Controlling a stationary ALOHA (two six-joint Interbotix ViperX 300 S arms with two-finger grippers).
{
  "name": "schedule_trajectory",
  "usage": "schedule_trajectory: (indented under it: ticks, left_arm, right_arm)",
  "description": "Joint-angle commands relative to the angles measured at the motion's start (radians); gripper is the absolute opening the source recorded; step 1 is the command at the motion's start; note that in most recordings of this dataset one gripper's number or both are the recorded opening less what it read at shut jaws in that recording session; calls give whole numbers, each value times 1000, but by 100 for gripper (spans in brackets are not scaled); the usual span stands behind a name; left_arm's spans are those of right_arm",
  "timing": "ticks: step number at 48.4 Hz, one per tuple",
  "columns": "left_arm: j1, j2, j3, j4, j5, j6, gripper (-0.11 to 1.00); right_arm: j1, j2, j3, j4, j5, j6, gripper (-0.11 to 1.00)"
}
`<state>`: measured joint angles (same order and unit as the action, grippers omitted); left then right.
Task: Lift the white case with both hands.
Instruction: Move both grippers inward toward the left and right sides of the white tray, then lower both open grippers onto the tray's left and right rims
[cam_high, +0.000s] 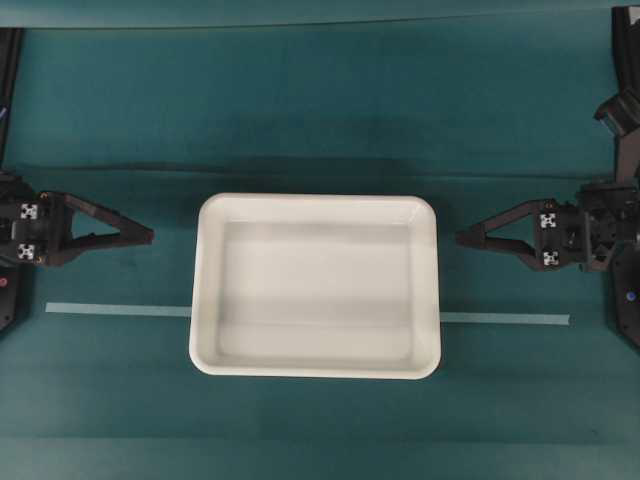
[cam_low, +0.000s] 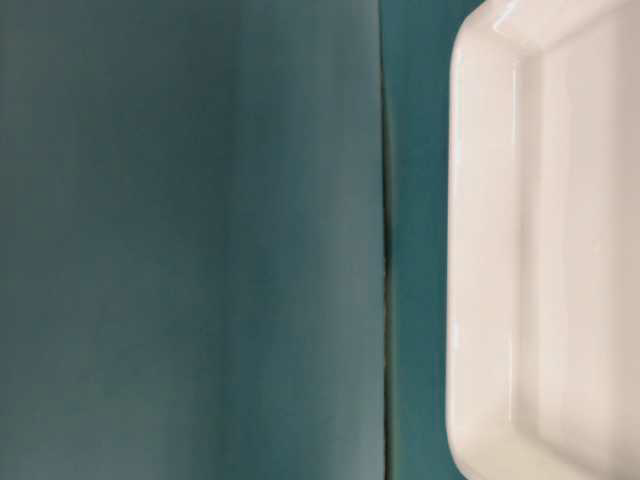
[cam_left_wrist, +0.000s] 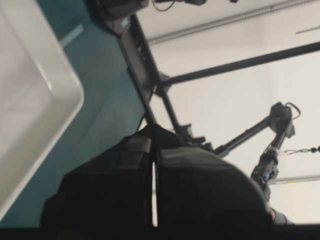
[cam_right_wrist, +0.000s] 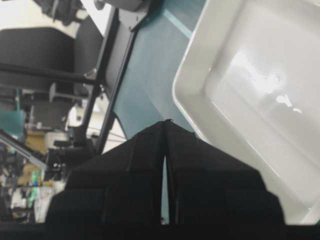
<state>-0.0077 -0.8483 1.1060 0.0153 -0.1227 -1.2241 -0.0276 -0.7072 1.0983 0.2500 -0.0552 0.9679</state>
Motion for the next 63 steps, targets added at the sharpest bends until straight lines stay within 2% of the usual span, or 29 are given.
schedule_trajectory:
  ticks: [1, 4, 7, 12, 18, 21, 24, 27, 29, 32, 40, 51, 63]
  left_arm:
    - [-14, 32, 3, 3, -9, -8, -3]
    - [-15, 38, 11, 3, -11, -8, -1]
    - [-15, 46, 15, 3, -14, -8, 2]
    - [-15, 55, 17, 3, -14, -8, 16]
    - [-14, 60, 20, 3, -6, -8, 50]
    - [-12, 64, 28, 3, 11, -12, 69]
    - [-17, 69, 29, 3, 34, -14, 86]
    - [-20, 74, 32, 3, 43, -14, 96]
    - [-20, 80, 34, 3, 44, -14, 98]
    - [-20, 91, 43, 3, 41, -14, 94]
    - [-18, 120, 92, 3, 8, -15, 92]
    - [-12, 218, 169, 2, -138, -21, 92]
    - [9, 328, 206, 3, -261, -21, 92]
  right_arm:
    - [-2, 29, -6, 2, -21, 2, 1]
    - [-2, 31, -5, 2, -38, 2, 5]
    - [-2, 32, -2, 2, -55, 8, 14]
    - [-2, 32, -2, 3, -81, 18, 39]
    - [-2, 32, 5, 0, -104, 15, 72]
    - [-2, 34, 12, -2, -104, 14, 85]
    - [-2, 38, 25, -2, -101, 15, 93]
    - [-2, 48, 31, 0, -95, 18, 94]
    - [-2, 57, 37, 3, -89, 21, 93]
    - [3, 72, 41, 8, -74, 28, 94]
    - [37, 129, 63, 31, -63, 97, 93]
    - [100, 236, 120, 37, -230, 193, 93]
    - [110, 347, 173, 38, -411, 245, 93]
